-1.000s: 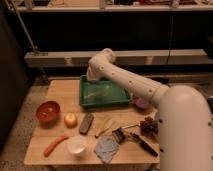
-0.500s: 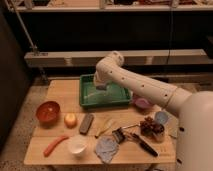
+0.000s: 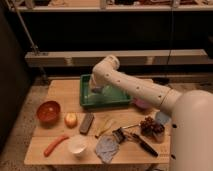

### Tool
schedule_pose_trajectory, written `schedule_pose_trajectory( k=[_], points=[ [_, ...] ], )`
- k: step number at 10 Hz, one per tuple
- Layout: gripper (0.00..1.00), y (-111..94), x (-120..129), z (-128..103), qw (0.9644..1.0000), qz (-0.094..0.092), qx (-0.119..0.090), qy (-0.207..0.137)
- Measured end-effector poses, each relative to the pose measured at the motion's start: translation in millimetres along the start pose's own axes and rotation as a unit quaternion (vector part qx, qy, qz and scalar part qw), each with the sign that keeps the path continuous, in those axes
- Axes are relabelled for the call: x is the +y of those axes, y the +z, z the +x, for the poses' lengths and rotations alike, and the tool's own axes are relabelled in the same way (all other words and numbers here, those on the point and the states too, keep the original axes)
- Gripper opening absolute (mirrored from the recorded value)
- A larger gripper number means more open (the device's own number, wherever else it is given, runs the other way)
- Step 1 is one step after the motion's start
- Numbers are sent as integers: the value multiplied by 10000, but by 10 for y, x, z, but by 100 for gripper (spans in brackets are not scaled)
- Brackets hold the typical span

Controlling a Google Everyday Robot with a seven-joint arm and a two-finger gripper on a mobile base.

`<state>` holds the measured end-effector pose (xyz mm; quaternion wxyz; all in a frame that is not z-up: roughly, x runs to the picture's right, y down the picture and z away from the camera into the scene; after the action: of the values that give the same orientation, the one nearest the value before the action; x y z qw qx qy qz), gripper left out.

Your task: Wipe tray with sponge

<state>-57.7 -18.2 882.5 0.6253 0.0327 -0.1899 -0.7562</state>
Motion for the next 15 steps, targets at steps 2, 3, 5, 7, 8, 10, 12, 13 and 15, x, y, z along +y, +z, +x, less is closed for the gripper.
schedule_pose_trajectory(
  k=[2, 3, 5, 7, 8, 10, 12, 13, 15],
  points=[
    [0, 386, -90, -234, 9997, 217, 25, -62],
    [0, 541, -97, -337, 9995, 299, 61, -80],
    [0, 711, -53, -486, 9993, 378, 65, -42],
    [0, 795, 40, -621, 9993, 364, 14, -12],
    [0, 776, 99, -632, 9994, 342, 33, 13],
    [0, 648, 436, -696, 9999, 96, 3, 125],
    [0, 545, 770, -650, 9996, -133, 99, 242],
    [0, 546, 877, -573, 9992, -221, 148, 284],
    [0, 607, 1039, -366, 9985, -352, 224, 341]
  ],
)
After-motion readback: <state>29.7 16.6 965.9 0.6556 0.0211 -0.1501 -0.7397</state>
